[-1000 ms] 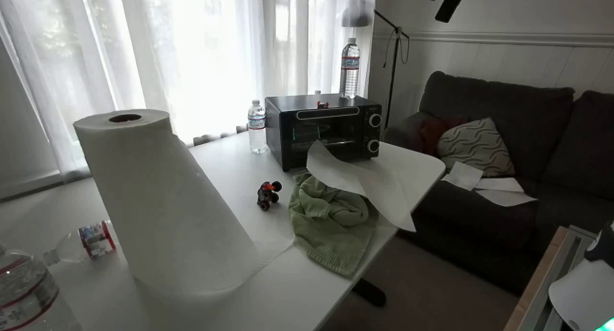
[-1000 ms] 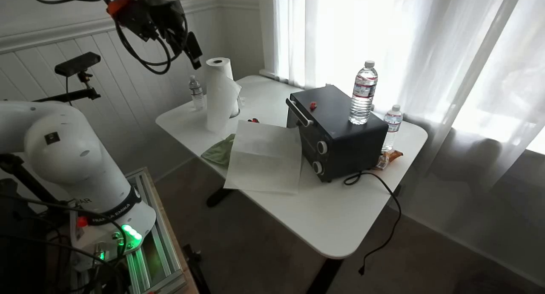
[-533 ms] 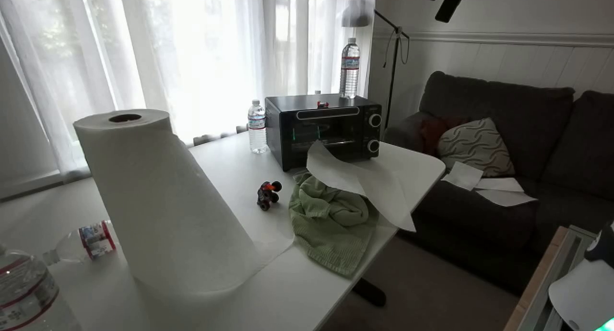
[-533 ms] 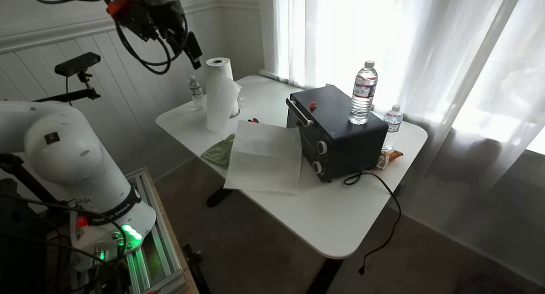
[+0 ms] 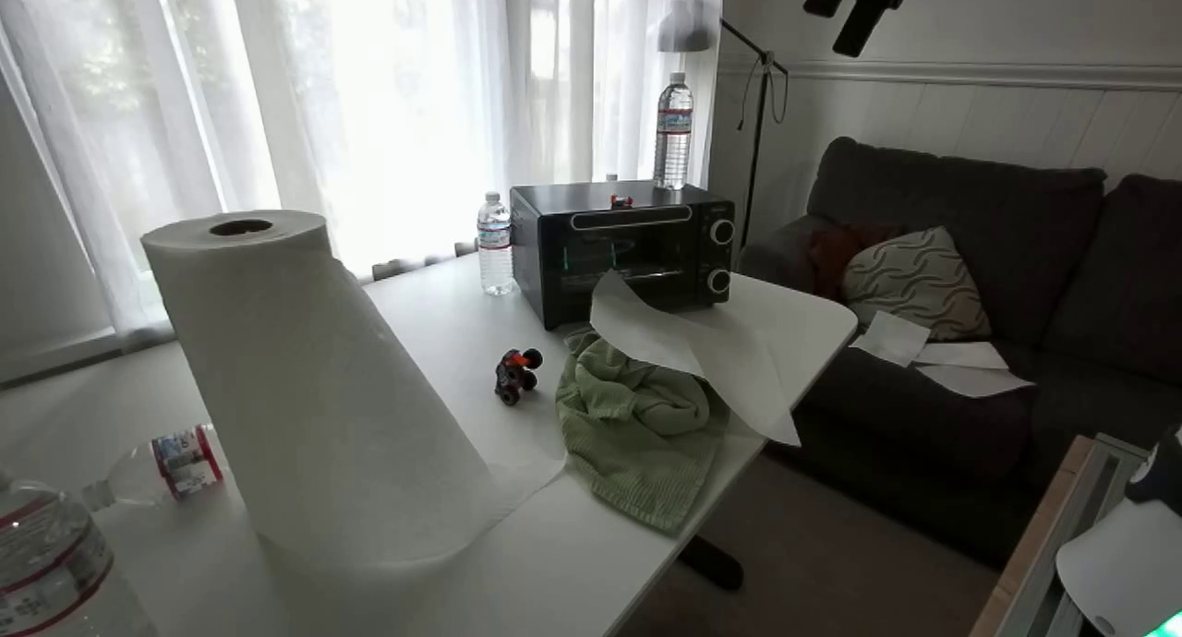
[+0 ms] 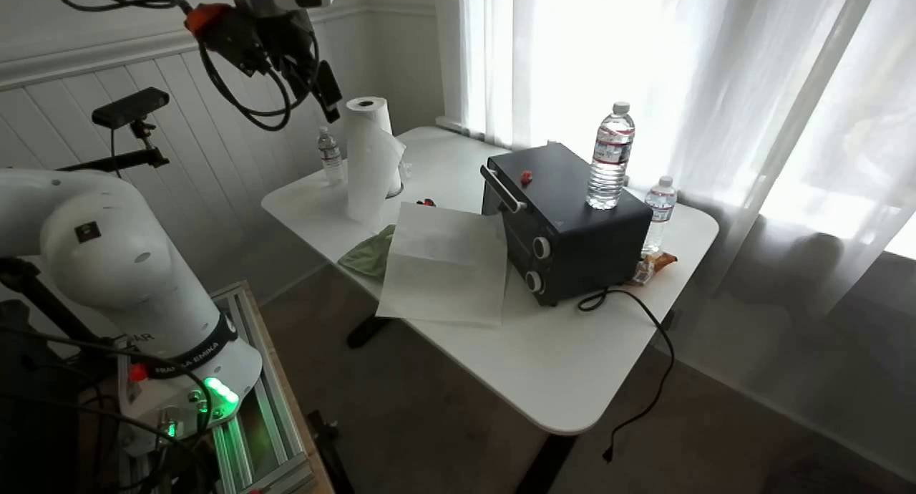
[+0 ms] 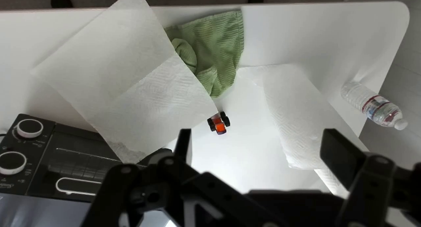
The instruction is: Put the paper towel folded on the oven
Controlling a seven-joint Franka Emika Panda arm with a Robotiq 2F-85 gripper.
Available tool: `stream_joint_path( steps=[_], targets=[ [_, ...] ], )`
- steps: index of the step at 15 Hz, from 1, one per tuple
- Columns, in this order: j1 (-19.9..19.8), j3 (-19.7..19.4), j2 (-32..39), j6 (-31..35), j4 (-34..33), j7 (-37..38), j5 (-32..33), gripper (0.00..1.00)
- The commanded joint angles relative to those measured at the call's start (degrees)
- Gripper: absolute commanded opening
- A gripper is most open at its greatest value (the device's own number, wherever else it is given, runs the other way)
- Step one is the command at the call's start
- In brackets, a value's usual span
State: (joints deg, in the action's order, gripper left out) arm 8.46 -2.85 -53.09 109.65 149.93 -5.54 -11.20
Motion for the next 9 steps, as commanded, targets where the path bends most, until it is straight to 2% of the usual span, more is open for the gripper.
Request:
stream_joint_path(
  steps=[1, 6, 9],
  targets=[
    [-0.3, 0.8, 4.0, 4.8, 3.0, -0.3, -2.2, 1.00],
    [-1.8, -0.1, 12.6, 17.0, 7.8, 1.4, -4.0, 1.00],
    [-4.4, 0.2, 20.5, 23.9, 8.2, 6.9, -4.5, 1.00]
  ],
)
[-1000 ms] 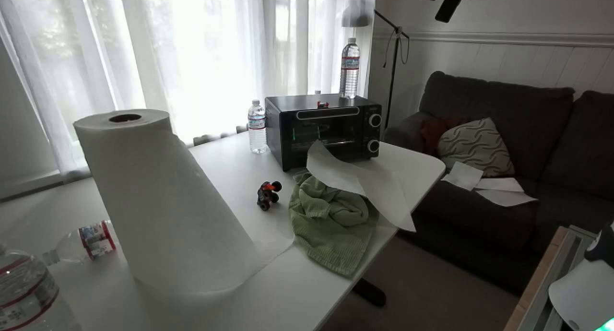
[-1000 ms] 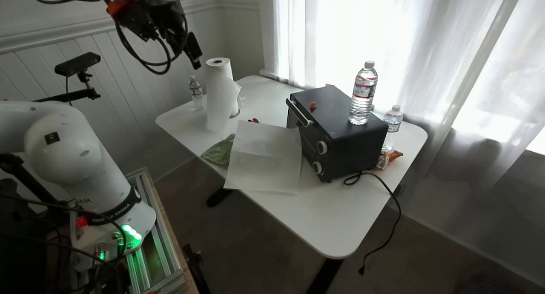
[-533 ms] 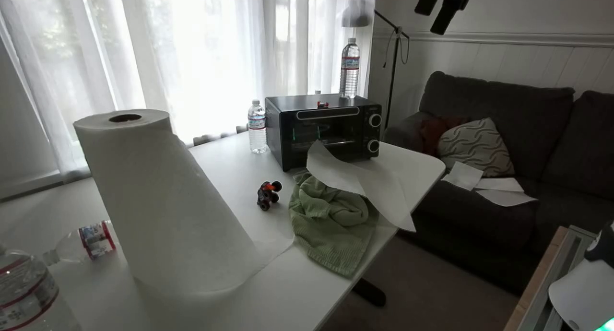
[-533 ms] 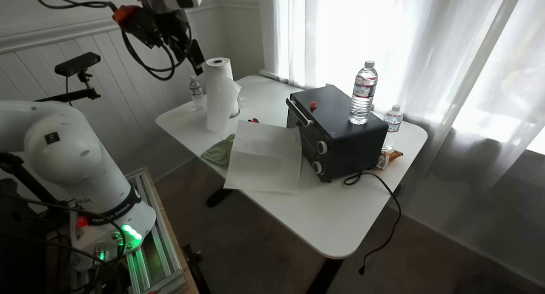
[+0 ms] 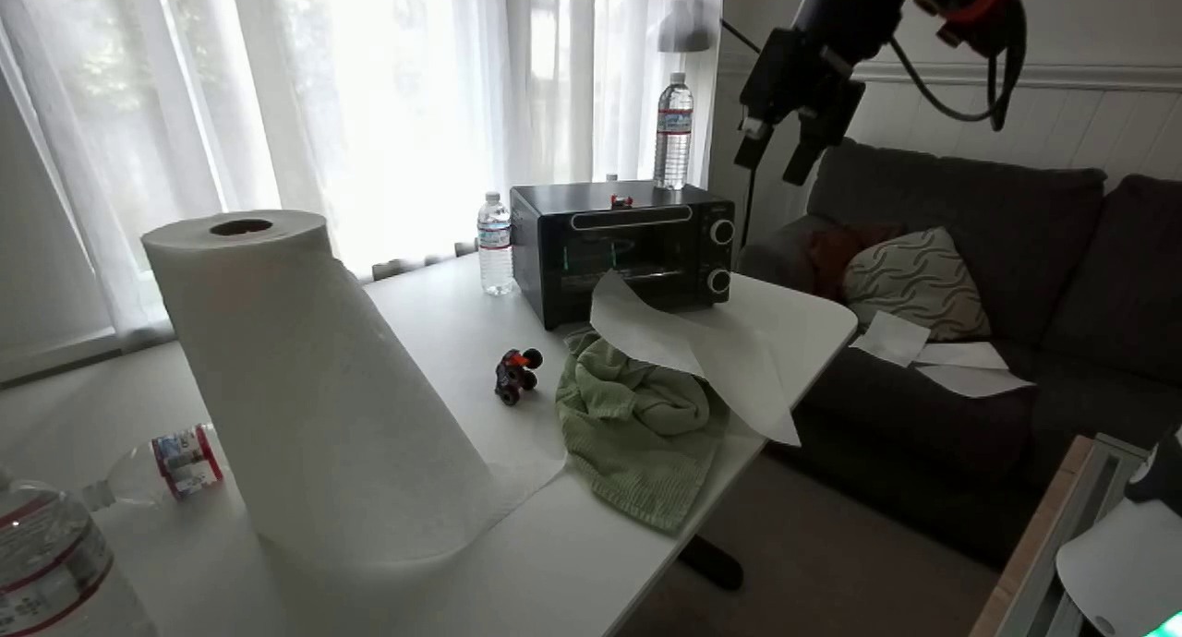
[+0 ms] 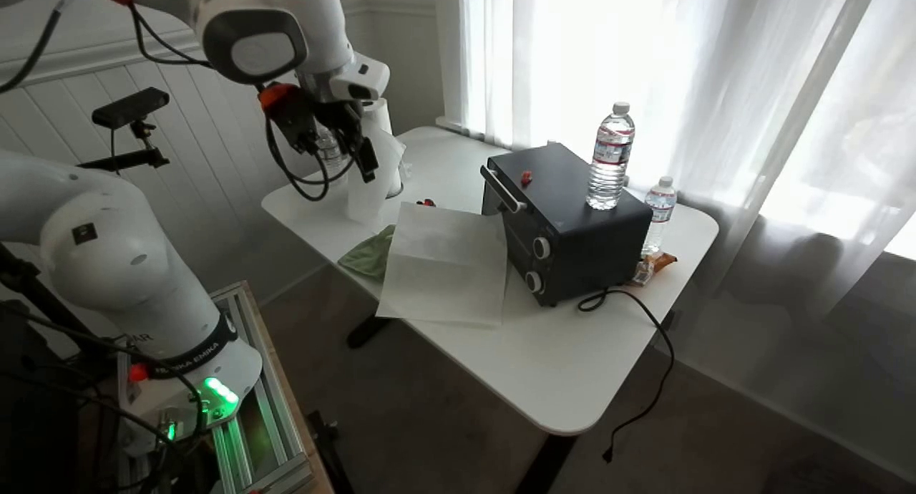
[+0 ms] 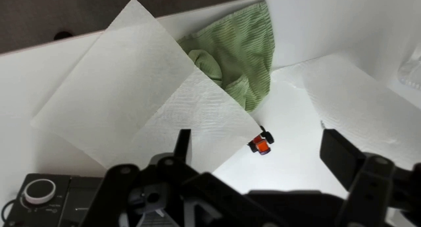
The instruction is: Put the paper towel folded on the oven
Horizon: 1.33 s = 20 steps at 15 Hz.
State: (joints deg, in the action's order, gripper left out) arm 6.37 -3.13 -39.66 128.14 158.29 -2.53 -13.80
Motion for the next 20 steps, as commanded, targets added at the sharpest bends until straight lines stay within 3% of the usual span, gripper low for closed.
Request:
stream_joint_path(
  steps=[1, 7, 14, 18, 19, 20],
  targets=[
    [-3.2, 0.8, 9.5, 6.7, -0.3, 5.9, -1.8, 1.00],
    [-4.2, 0.6, 23.7, 10.3, -4.4, 15.5, -6.3, 1.00],
    [-4.1, -0.2, 35.4, 16.9, -8.2, 10.2, -14.0, 1.00],
    [-4.4, -0.2, 39.2, 19.8, -9.8, -3.4, -22.6, 1.00],
    [-4.8, 0.6, 37.2, 18.4, -8.4, 2.9, -18.6, 1.00],
    [-5.0, 0.6, 38.0, 19.0, -8.9, 0.4, -20.0, 1.00]
  ],
)
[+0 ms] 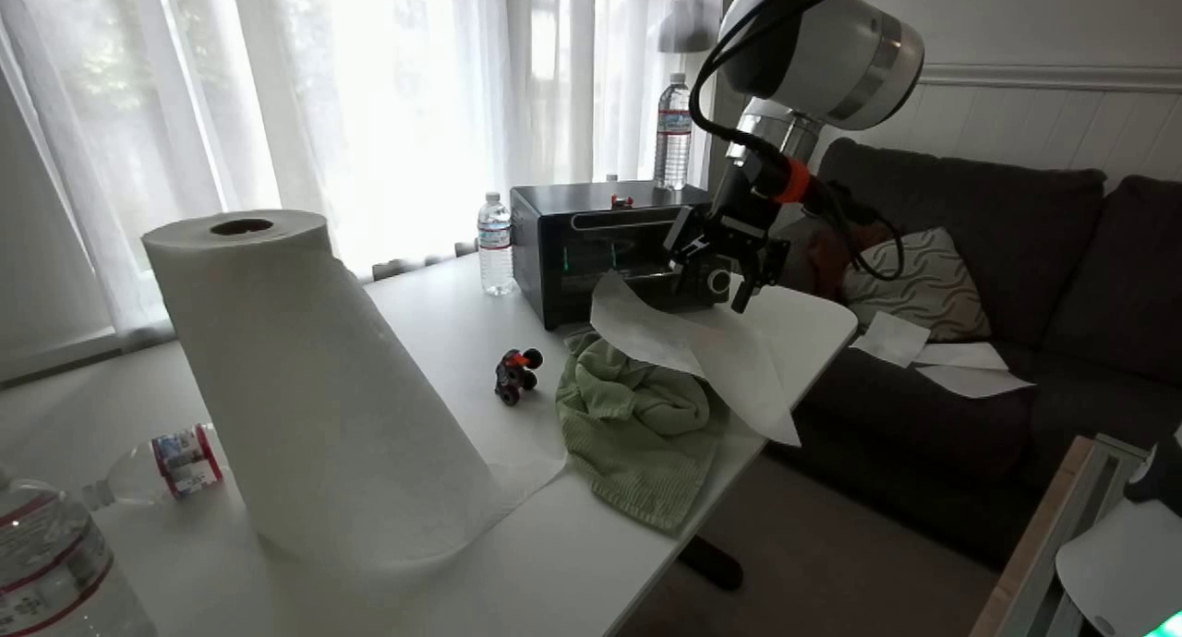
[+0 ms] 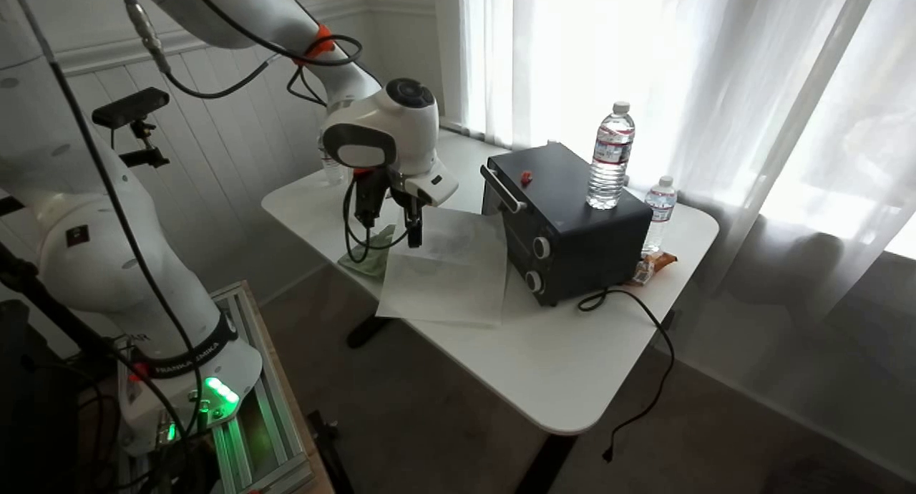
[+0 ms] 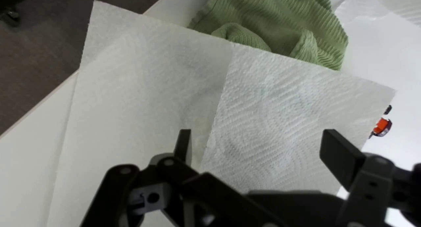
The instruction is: Put the paper towel folded on the oven
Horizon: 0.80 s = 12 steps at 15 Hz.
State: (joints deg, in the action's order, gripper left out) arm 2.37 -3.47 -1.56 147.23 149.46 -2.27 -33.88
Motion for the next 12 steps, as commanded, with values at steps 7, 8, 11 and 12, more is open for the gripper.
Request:
stream_joint_path(
  steps=[7, 8, 11, 12],
  targets=[
    [-1.1, 1.0, 0.9, 0.3, -0.7, -1.7, -0.6, 1.00],
    [-1.3, 0.8, 2.4, -0.7, -1.7, -1.4, -0.9, 1.00],
    [-1.7, 0.8, 6.5, -0.1, -3.6, -1.6, -1.4, 1.00],
    [-2.0, 0.9, 7.7, 0.1, -4.2, -1.8, -1.6, 1.00]
  ],
)
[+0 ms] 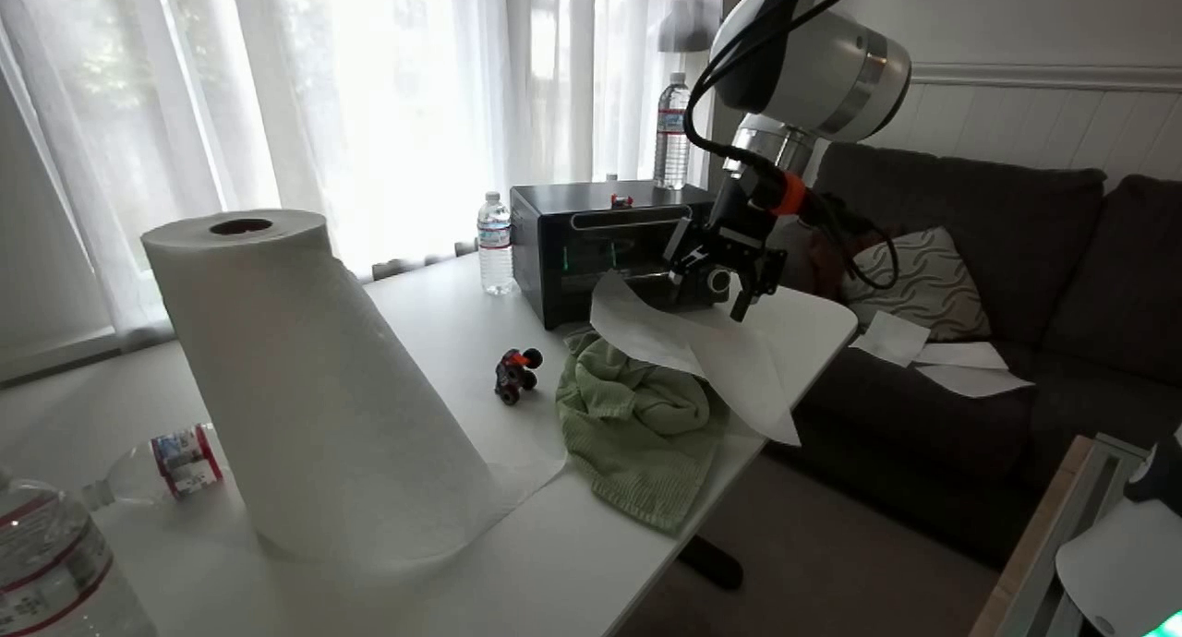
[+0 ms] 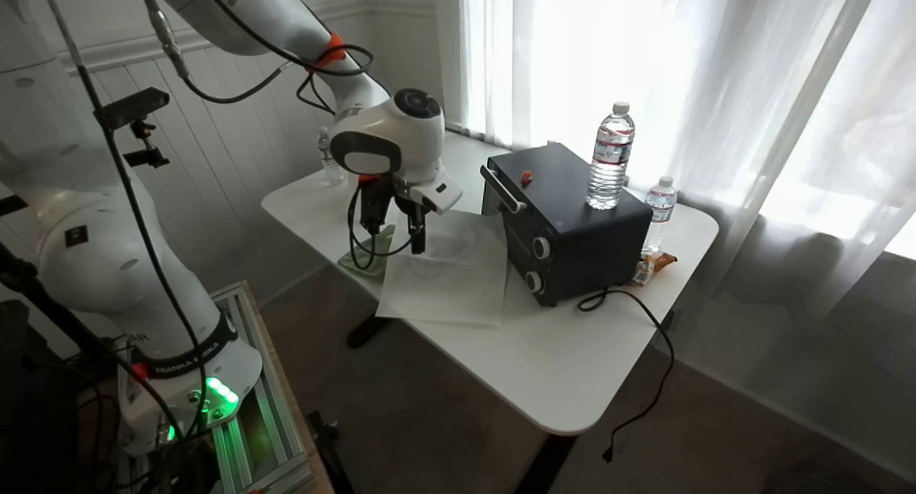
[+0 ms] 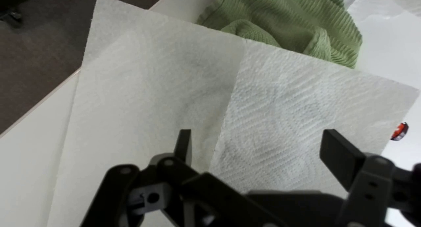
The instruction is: Put the paper towel folded on the oven
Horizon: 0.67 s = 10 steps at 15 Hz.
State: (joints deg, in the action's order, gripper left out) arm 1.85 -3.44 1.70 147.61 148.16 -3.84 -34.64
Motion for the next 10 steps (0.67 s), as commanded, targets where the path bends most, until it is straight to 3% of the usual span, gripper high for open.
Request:
stream_joint_path(
  steps=[1, 8, 10],
  targets=[
    [-1.9, 1.0, 5.7, -0.2, -3.7, -0.4, -1.2, 1.00],
    [-5.1, 2.2, 14.6, 0.0, -9.7, 0.1, -1.3, 0.98],
    [-5.9, 2.7, 16.8, 0.5, -11.3, 0.4, -1.4, 0.74]
  ],
)
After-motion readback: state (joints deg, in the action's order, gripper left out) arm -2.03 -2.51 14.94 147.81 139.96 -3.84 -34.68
